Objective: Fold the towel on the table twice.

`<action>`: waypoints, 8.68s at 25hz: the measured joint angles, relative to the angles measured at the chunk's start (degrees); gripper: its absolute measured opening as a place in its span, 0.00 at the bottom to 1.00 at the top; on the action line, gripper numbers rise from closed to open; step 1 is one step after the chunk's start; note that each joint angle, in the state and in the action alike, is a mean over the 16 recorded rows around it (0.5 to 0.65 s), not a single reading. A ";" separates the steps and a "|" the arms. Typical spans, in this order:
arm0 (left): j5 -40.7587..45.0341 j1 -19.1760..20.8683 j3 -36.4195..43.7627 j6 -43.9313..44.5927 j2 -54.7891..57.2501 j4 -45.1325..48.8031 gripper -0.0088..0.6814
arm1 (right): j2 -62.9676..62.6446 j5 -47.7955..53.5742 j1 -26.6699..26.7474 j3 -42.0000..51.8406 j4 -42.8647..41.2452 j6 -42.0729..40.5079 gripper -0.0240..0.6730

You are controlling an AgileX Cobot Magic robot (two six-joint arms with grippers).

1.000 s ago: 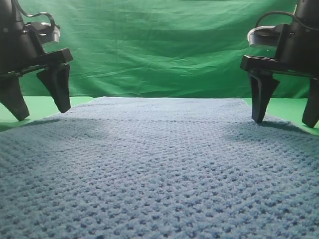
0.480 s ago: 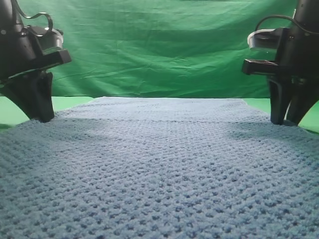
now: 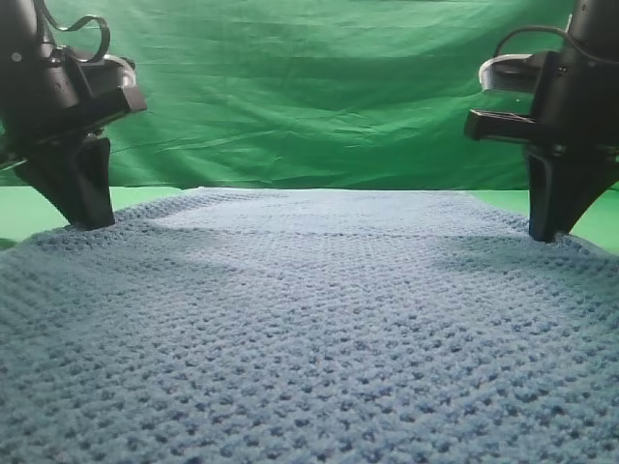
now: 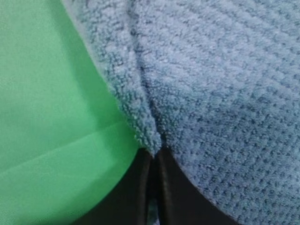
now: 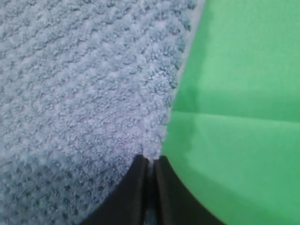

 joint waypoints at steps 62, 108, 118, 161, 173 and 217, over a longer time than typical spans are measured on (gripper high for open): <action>-36.29 0.94 -22.84 48.10 -6.48 -52.31 0.01 | 10.41 -6.74 -0.21 -57.22 -1.67 -4.99 0.03; -21.32 6.46 42.94 45.44 -52.06 -49.83 0.01 | -35.94 -0.25 0.10 17.96 15.47 -14.62 0.03; -16.13 6.46 51.82 39.43 -59.14 -42.45 0.01 | -45.80 -0.77 0.10 31.99 17.46 -15.45 0.03; -25.63 6.46 52.41 67.78 -41.72 -75.61 0.01 | -27.99 -16.92 0.10 23.00 18.75 -18.31 0.03; -26.31 6.46 37.57 71.42 -24.56 -75.98 0.01 | -15.91 -23.79 0.10 13.42 18.75 -20.36 0.03; -22.92 6.46 29.14 68.64 -28.74 -70.60 0.20 | -26.81 -14.24 0.10 6.06 18.45 -25.17 0.27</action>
